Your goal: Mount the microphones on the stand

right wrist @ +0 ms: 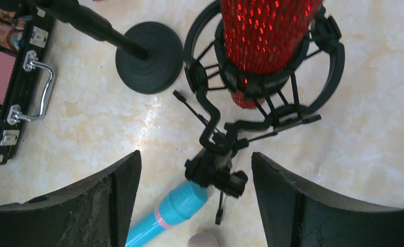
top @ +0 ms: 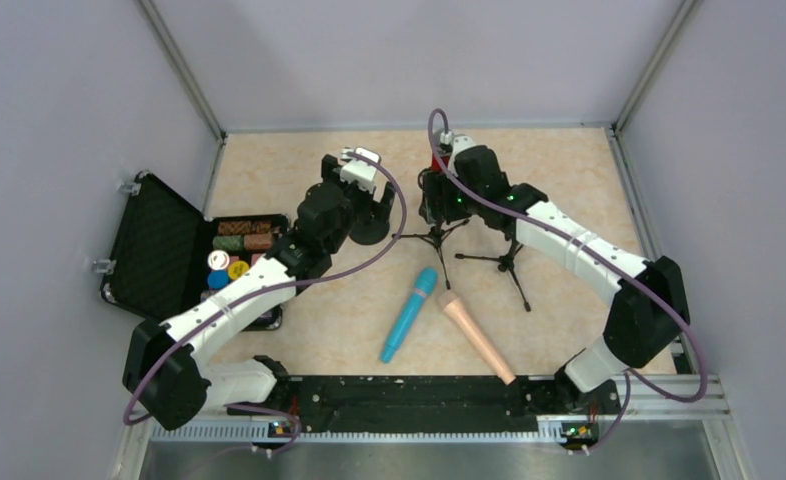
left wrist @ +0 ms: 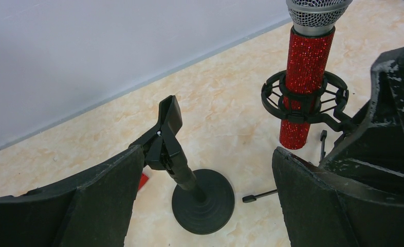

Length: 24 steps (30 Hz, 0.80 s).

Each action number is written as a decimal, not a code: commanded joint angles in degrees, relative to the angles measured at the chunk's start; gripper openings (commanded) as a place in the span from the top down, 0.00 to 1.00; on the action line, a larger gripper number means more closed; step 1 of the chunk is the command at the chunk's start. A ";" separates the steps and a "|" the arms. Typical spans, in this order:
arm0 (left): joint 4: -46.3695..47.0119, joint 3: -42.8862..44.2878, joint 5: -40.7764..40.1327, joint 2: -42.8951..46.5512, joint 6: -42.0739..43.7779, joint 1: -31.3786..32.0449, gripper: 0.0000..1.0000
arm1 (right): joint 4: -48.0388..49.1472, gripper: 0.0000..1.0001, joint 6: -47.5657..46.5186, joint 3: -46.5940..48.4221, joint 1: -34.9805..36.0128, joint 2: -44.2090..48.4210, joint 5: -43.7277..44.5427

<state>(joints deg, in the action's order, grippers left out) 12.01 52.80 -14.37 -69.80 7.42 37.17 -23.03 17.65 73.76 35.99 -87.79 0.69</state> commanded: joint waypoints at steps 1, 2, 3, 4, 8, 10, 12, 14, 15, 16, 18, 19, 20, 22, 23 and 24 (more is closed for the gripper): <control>2.19 0.04 0.30 0.20 -0.60 -0.08 0.01 | 2.30 0.27 -0.56 4.23 0.52 -2.61 -0.40; 2.17 0.09 0.38 0.11 -0.60 -0.06 0.01 | 2.36 0.31 -0.80 4.51 0.58 -3.01 -0.20; 2.19 0.11 0.57 0.12 -0.77 -0.08 0.01 | 2.36 0.34 -1.08 4.82 0.51 -3.38 0.03; 2.08 0.11 0.73 0.14 -0.86 -0.03 0.01 | 2.37 0.35 -1.27 5.15 0.47 -3.62 0.39; 2.09 0.12 0.63 0.10 -0.71 0.02 0.01 | 2.57 0.38 -2.06 6.22 0.47 -4.47 2.47; 2.06 0.11 0.39 0.19 -0.67 0.02 0.01 | 2.48 0.40 -2.40 6.64 0.50 -5.10 2.97; 2.06 0.16 0.64 0.15 -0.77 0.06 0.01 | 2.67 0.44 -2.61 6.79 0.44 -5.63 3.25; 2.11 0.18 0.88 0.28 -0.83 0.02 0.01 | 3.11 0.47 -2.67 6.63 0.46 -6.05 3.07; 2.14 0.20 0.84 0.30 -0.83 0.02 0.01 | 3.52 0.49 -2.78 6.51 0.48 -6.20 2.82; 2.13 0.16 0.76 0.40 -0.76 0.02 0.01 | 4.12 0.50 -2.90 6.33 0.50 -6.27 2.15; 2.05 0.12 0.37 0.36 -0.58 0.01 0.01 | 5.07 0.55 -3.26 5.94 0.50 -6.18 1.26; 2.11 0.11 0.27 0.41 -0.44 0.05 0.01 | 5.54 0.57 -3.34 5.64 0.49 -6.16 1.25; 2.14 0.11 0.23 0.39 -0.51 0.08 0.01 | 5.89 0.58 -3.46 5.49 0.49 -6.12 1.34; 2.11 0.16 0.50 0.46 -0.56 0.01 0.01 | 6.48 0.66 -3.52 5.23 0.47 -6.11 1.35; 2.09 0.12 0.49 0.38 -0.56 0.01 0.01 | 6.76 0.70 -3.58 5.17 0.48 -6.13 1.15; 2.10 0.12 0.44 0.42 -0.51 0.02 0.01 | 7.03 0.76 -3.66 5.02 0.46 -6.07 0.98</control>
<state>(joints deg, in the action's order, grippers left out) 11.99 52.80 -14.20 -69.82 7.40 37.19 -21.08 14.63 77.36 35.94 -93.49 2.68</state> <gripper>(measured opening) 0.986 0.376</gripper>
